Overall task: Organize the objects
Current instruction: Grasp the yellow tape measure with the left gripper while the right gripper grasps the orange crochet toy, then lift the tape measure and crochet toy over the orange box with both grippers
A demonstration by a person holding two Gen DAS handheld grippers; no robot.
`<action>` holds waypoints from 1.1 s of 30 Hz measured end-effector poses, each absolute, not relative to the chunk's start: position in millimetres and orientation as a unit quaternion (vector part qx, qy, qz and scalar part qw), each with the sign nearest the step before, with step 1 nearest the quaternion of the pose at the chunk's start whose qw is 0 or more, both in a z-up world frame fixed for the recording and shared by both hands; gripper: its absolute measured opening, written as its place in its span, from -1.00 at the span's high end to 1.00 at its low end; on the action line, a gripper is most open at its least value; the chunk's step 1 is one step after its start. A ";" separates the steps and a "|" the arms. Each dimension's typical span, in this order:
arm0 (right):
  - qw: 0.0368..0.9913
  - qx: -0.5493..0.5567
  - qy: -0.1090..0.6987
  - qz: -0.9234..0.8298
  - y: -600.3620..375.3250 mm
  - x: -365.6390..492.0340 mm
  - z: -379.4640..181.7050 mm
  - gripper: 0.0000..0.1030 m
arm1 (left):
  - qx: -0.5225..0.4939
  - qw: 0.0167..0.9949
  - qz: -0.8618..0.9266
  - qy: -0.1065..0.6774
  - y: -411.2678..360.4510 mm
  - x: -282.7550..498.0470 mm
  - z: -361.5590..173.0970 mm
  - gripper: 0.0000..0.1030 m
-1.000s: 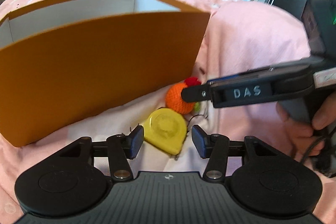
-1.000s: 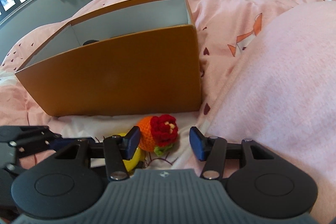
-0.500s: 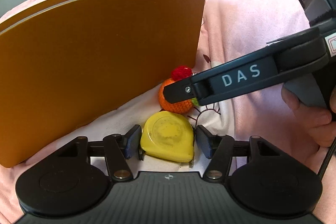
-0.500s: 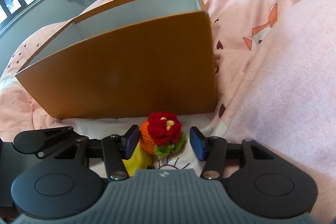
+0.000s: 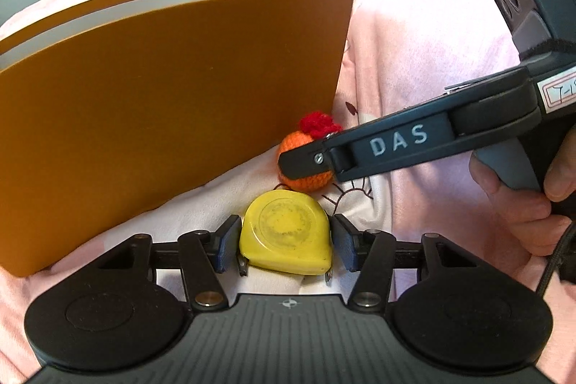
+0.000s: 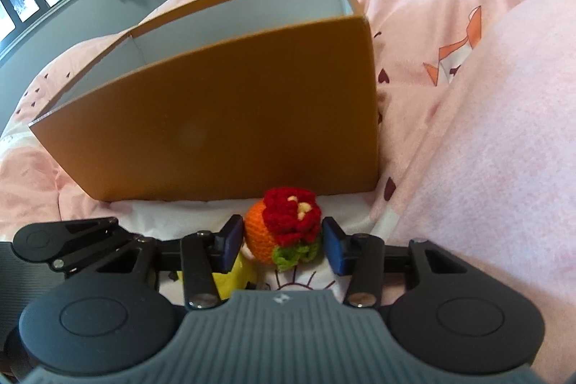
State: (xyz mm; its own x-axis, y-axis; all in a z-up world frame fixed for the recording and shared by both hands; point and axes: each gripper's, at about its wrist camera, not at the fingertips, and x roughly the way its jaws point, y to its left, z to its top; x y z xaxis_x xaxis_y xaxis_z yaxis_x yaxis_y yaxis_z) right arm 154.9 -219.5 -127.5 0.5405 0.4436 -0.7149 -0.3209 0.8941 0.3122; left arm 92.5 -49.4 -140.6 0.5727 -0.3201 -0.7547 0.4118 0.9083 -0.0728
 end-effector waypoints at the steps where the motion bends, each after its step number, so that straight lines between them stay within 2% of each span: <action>1: 0.878 0.070 0.422 0.216 -219.7 153.2 -124.9 0.04 | 0.050 0.886 -0.207 0.412 -45.5 90.6 -137.7 -0.22; 13: 0.910 0.046 0.361 0.198 -226.9 129.6 -86.0 0.05 | -0.027 0.908 -0.202 0.365 -15.2 78.6 -91.8 -0.21; 21: 0.921 0.027 0.316 0.227 -212.9 118.9 -44.7 0.05 | -0.055 0.926 -0.194 0.320 3.6 71.9 -39.3 -0.21; 27: 0.924 -0.004 0.281 0.258 -195.6 125.5 -10.3 0.05 | -0.055 0.932 -0.179 0.310 18.9 86.8 -3.5 -0.21; 33: 0.917 -0.029 0.269 0.292 -167.3 153.6 11.8 0.05 | -0.007 0.928 -0.174 0.329 41.0 123.1 23.0 -0.22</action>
